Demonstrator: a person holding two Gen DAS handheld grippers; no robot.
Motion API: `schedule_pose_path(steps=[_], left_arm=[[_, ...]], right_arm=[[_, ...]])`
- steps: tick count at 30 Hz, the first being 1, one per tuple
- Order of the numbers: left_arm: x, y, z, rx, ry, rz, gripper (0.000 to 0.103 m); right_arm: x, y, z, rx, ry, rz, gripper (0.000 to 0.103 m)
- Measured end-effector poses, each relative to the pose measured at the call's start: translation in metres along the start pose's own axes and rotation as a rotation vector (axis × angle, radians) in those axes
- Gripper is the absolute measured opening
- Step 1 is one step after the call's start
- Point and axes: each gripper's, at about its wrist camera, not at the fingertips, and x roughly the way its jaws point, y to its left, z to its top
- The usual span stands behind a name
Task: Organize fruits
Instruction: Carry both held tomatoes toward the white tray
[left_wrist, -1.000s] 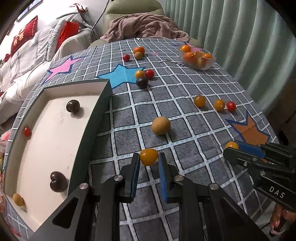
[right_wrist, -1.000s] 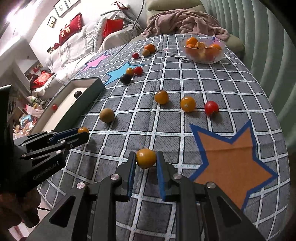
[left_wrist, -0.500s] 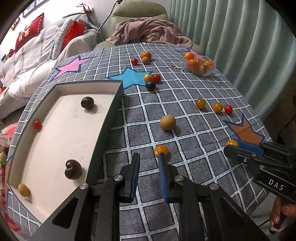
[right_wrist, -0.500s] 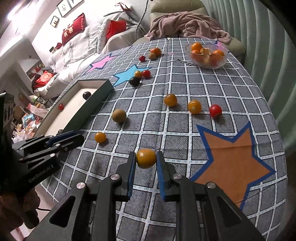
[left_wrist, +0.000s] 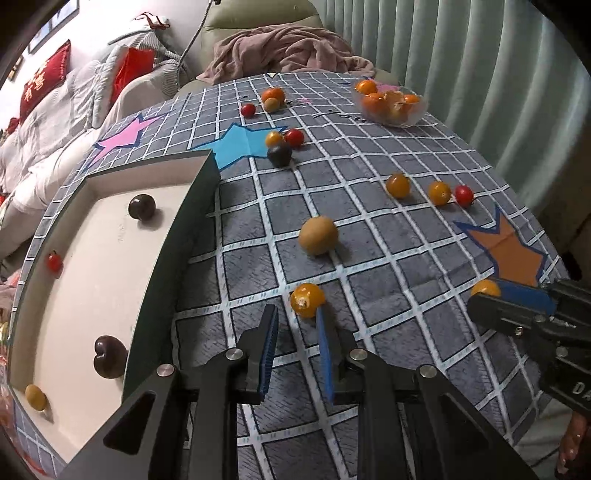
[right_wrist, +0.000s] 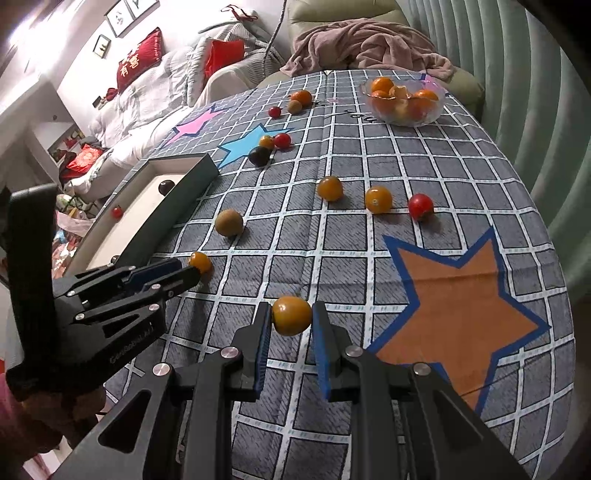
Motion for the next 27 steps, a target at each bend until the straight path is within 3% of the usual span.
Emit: schedule_pose_path(steps=[3, 5, 7, 13, 15, 17, 19, 21, 23, 27], left_arm=[[-0.006, 0.003, -0.002, -0.010, -0.018, -0.024, 0.028], [-0.009, 0.004, -0.004, -0.015, -0.042, 0.003, 0.095], [-0.017, 0.005, -0.005, -0.028, -0.108, 0.029, 0.097], [-0.003, -0.005, 0.007, 0.010, -0.068, 0.066, 0.097], [0.003, -0.008, 0.009, 0.016, -0.056, 0.068, 0.097], [0.008, -0.011, 0.009, 0.028, -0.037, 0.074, 0.074], [0.015, -0.010, 0.008, 0.021, 0.008, 0.060, 0.059], [0.014, -0.007, 0.007, -0.003, 0.007, 0.041, 0.052], [0.014, -0.008, 0.007, -0.002, 0.006, 0.018, 0.021], [0.012, -0.007, 0.006, -0.002, 0.017, -0.010, 0.020]], right_arm=[[-0.001, -0.002, -0.001, 0.008, -0.006, 0.006, 0.024], [0.001, -0.004, 0.000, 0.013, -0.003, 0.008, 0.024], [0.002, -0.005, -0.001, 0.020, -0.003, 0.010, 0.024], [0.002, -0.007, -0.001, 0.027, -0.005, 0.014, 0.024], [0.002, -0.008, -0.001, 0.028, -0.005, 0.013, 0.024], [0.001, -0.008, 0.000, 0.029, -0.007, 0.013, 0.024], [0.000, -0.008, 0.001, 0.030, -0.011, 0.013, 0.024], [-0.001, -0.007, 0.002, 0.029, -0.014, 0.015, 0.024], [-0.001, -0.006, 0.004, 0.028, -0.016, 0.017, 0.024], [-0.004, -0.001, 0.008, 0.026, -0.020, 0.026, 0.024]])
